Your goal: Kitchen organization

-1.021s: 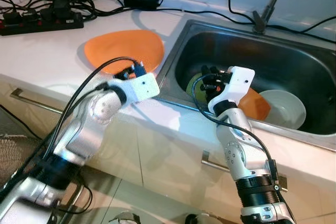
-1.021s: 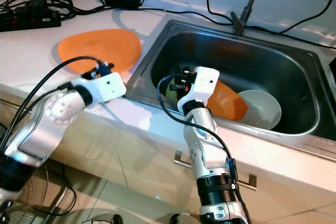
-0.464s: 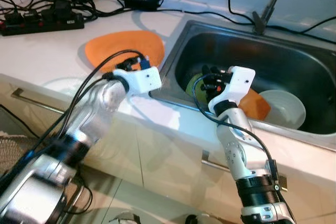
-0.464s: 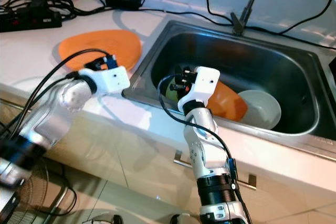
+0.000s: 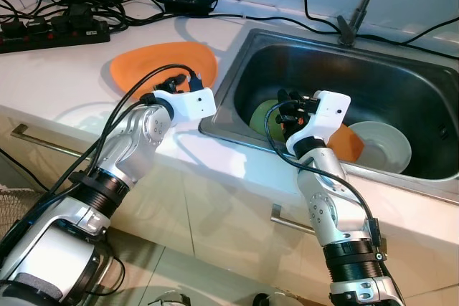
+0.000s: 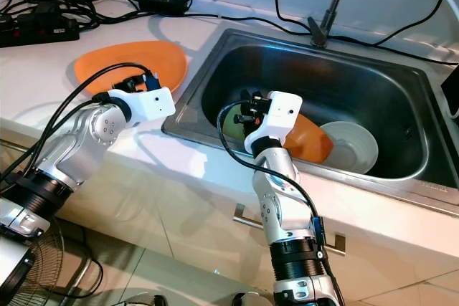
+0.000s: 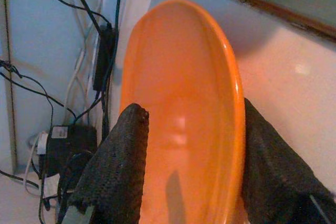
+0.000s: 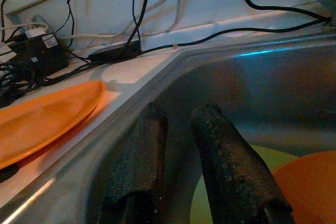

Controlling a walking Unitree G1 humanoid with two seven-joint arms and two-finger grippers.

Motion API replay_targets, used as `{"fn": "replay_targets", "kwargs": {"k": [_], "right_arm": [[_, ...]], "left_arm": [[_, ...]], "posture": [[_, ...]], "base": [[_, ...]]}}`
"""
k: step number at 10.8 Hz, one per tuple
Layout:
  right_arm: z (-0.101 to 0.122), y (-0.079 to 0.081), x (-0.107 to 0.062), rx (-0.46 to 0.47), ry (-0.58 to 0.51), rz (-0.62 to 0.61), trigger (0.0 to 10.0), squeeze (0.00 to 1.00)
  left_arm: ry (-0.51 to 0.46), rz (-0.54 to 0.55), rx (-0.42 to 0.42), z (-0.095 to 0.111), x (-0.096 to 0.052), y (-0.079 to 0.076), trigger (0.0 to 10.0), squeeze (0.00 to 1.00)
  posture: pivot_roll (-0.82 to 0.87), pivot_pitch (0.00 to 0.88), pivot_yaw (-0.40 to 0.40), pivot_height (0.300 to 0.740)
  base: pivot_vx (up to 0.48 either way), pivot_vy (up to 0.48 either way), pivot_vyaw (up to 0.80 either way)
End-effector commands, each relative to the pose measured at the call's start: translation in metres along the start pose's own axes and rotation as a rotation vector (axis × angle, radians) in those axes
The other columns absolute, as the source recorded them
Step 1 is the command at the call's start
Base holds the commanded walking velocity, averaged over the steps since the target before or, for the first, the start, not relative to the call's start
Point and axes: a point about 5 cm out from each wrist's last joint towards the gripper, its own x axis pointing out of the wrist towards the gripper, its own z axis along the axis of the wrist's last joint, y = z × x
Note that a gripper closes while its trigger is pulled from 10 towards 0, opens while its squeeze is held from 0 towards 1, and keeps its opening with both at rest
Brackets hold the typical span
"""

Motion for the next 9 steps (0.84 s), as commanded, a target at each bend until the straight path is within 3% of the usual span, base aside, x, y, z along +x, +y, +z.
{"fn": "replay_targets", "kwargs": {"k": [1, 9], "right_arm": [[0.0031, 0.0005, 0.0009, -0.006, -0.002, 0.006, 10.0, 0.00], [0.0029, -0.0003, 0.0008, -0.006, -0.002, -0.002, 10.0, 0.00]], "left_arm": [[0.061, -0.074, 0.008, -0.0122, 0.0018, -0.0176, 0.0, 0.00], [0.030, -0.094, -0.004, -0.0065, 0.0038, -0.0243, 0.0, 0.00]], "posture": [[0.06, 0.078, -0.035, 0.740], [0.05, 0.077, -0.030, 0.740]], "base": [[0.000, 0.000, 0.00], [0.000, 0.000, 0.00]]}}
